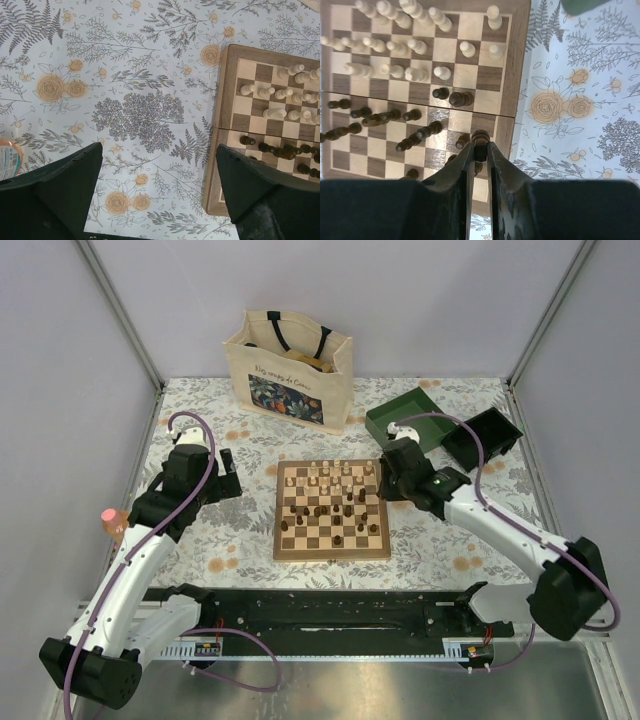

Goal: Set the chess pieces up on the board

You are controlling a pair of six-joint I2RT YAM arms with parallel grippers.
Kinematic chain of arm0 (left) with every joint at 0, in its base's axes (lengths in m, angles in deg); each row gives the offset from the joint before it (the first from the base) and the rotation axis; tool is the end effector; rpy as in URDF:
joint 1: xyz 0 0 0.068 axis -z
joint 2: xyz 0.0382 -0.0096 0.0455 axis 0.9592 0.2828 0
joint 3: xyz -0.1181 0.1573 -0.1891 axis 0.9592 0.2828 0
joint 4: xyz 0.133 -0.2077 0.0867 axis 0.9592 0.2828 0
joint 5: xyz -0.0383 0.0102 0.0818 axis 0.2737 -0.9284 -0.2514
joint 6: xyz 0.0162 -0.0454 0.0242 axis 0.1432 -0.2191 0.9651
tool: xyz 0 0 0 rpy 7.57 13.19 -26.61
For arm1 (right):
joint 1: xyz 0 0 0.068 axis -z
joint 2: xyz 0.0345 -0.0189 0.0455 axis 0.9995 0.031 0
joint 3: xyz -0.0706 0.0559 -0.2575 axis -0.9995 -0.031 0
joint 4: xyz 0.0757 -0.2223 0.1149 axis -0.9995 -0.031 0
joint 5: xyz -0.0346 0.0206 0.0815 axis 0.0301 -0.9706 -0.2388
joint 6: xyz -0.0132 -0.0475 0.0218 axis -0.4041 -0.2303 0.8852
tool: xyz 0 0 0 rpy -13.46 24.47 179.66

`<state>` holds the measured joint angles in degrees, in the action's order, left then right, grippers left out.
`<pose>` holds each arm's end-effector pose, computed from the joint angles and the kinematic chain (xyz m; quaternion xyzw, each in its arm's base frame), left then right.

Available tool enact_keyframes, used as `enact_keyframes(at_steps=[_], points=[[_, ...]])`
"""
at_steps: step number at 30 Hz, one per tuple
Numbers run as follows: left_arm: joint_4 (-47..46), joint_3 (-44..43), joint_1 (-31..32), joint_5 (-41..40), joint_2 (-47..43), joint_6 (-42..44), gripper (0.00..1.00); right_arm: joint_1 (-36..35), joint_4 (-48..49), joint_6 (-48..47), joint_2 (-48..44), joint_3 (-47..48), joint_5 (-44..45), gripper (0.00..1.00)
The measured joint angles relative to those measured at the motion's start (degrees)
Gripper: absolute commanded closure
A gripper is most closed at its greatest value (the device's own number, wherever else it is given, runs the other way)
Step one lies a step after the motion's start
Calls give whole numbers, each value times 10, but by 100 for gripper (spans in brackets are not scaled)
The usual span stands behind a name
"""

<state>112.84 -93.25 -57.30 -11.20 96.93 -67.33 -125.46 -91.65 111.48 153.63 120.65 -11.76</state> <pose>0.1737 -0.0406 0.3194 -0.0993 0.8982 -0.0176 0.4279 0.2282 0.1635 0.2628 -0.0584 0.9284 0.0959 0.3543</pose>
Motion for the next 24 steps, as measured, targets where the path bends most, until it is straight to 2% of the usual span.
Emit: enact_keyframes(at_steps=[4, 8, 15, 24], points=[[1, 0, 0, -2, 0, 0, 1, -6, -5, -9, -55, -12, -1, 95], [2, 0, 0, -3, 0, 0, 1, -38, -21, -8, -70, -34, -3, 95], [2, 0, 0, -3, 0, 0, 1, -112, -60, 5, -69, -53, 0, 96], [3, 0, 0, -4, 0, 0, 1, -164, -73, 12, -24, -53, 5, 95]])
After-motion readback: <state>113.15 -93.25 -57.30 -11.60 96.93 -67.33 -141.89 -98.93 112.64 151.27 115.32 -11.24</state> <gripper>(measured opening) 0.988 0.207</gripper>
